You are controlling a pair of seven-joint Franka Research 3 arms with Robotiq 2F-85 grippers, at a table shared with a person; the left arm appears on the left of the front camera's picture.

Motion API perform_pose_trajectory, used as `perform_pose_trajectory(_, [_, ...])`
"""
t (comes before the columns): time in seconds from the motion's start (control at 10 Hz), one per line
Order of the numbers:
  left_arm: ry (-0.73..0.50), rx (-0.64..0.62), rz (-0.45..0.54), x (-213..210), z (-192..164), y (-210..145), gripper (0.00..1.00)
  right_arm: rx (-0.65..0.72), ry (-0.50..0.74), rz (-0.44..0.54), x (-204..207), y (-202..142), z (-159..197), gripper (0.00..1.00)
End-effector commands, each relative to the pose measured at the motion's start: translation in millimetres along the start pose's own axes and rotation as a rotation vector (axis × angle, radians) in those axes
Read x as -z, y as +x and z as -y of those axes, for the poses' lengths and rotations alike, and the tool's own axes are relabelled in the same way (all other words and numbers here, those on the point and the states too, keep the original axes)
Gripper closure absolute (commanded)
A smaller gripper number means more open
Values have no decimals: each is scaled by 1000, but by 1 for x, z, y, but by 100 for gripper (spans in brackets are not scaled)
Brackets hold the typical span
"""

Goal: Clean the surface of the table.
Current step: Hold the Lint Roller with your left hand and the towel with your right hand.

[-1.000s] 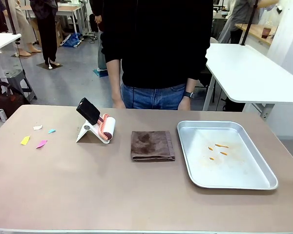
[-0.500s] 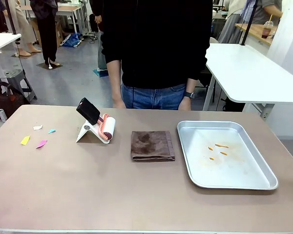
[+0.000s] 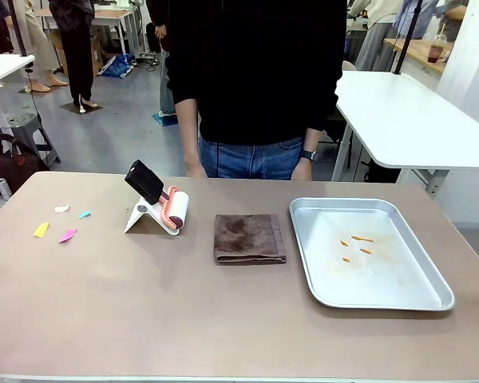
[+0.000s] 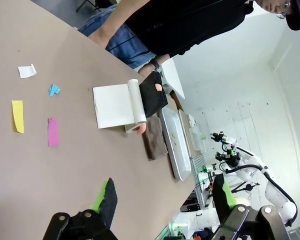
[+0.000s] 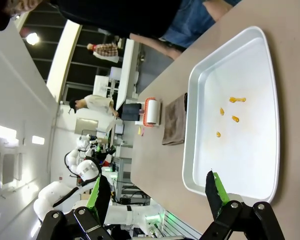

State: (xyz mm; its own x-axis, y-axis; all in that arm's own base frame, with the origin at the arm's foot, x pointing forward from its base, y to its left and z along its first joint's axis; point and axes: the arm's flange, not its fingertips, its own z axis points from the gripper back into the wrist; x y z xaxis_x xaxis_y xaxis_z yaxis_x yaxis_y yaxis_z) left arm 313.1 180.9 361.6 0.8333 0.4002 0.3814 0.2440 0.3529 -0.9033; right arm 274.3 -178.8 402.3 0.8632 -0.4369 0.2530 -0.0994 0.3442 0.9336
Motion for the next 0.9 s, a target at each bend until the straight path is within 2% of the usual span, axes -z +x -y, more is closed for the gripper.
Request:
perform_pose_trajectory(0.0, [-22, 5, 17, 1, 0, 2, 0, -15, 18, 10, 0, 4, -1, 0])
perform_pose_trajectory(0.2, [0, -1, -1, 1, 0, 0, 0, 1, -1, 0, 0, 0, 0, 0])
perform_pose_trajectory(0.3, [-33, 53, -53, 4, 10, 0, 0, 5, -43, 14, 6, -2, -8, 0])
perform_pose_trajectory(0.5, [30, 42, -88, 31, 44, 11, 0, -87, -123, -14, 38, -5, -47, 0])
perform_pose_trajectory(0.8, [100, 124, -306, 93, 94, 44, 0, -273, -250, -146, 113, -6, -117, 0])
